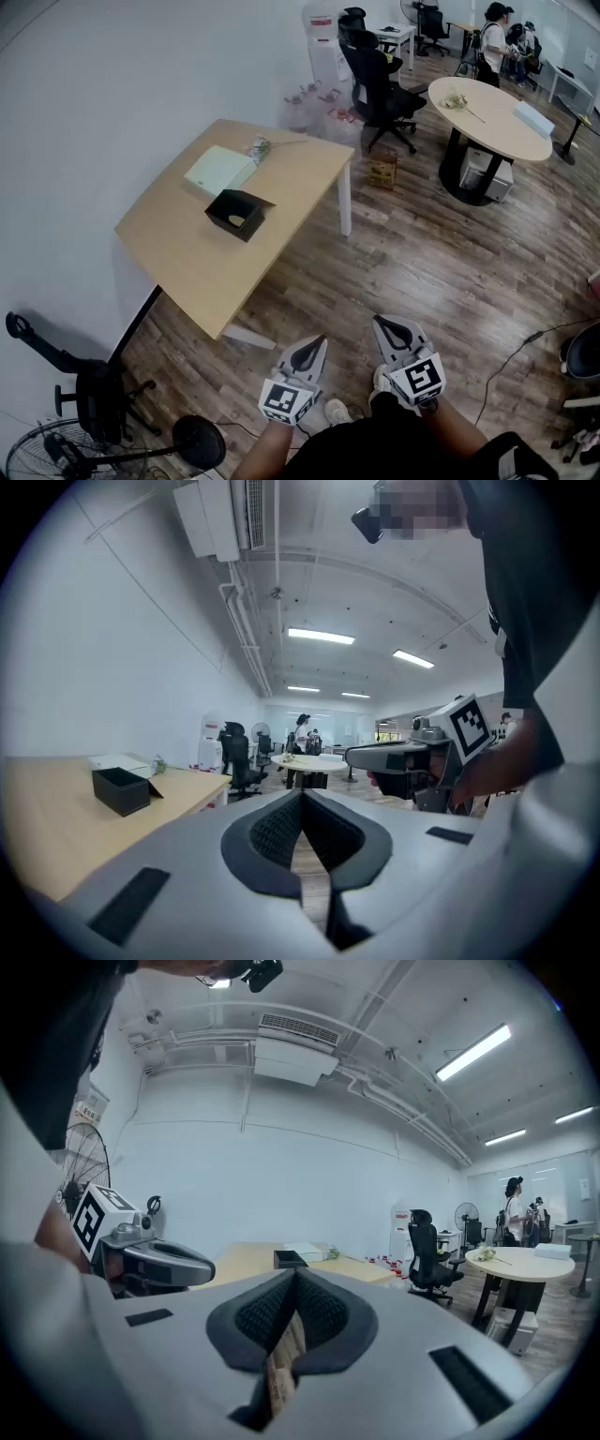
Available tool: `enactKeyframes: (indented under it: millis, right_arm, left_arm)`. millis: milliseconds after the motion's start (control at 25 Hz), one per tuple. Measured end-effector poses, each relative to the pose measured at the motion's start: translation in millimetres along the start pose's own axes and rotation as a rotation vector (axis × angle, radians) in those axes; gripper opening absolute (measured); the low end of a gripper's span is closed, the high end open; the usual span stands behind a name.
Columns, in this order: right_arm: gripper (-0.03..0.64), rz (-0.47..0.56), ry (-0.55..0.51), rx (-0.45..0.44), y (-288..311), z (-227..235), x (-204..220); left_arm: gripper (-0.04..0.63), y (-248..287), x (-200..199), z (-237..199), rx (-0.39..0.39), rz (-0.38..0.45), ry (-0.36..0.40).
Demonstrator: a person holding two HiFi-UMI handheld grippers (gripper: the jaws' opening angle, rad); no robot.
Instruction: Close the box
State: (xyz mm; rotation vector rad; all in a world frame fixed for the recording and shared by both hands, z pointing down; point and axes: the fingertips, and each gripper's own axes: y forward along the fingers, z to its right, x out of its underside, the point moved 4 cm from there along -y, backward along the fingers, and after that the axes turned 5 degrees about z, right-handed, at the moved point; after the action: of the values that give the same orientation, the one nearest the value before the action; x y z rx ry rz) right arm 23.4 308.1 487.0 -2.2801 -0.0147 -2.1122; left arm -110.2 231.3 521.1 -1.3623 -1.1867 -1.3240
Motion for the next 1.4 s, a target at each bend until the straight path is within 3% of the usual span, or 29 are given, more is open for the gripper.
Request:
enactKeyframes:
  millis: [440,720,960,1120,1400]
  right_arm:
    - [0.012,0.004,-0.009,0.037,5.0,0.5,-19.2]
    - [0.017,0.136,-0.008,0.059,19.9,39.0,-28.3]
    - [0.108,0.130,-0.009,0.004,42.2,78.3,-26.7]
    - [0.229,0.106,-0.005,-0.041,54.6,102.5,-19.1]
    - [0.378,0.087,0.011,-0.083,75.7,128.2,-4.9]
  left_arm:
    - [0.015,-4.9,-17.2,-8.0,-0.009,0.033,0.009]
    - [0.014,24.7,-26.9,-23.7,-0.039,0.033,0.019]
    - [0.015,60.5,-32.7,-37.0,-0.077,0.041,0.040]
    - [0.015,81.4,-32.3,-39.6,-0.112,0.035,0.048]
    - [0.015,98.2,-26.9,-48.5,-0.192,0.027,0.034]
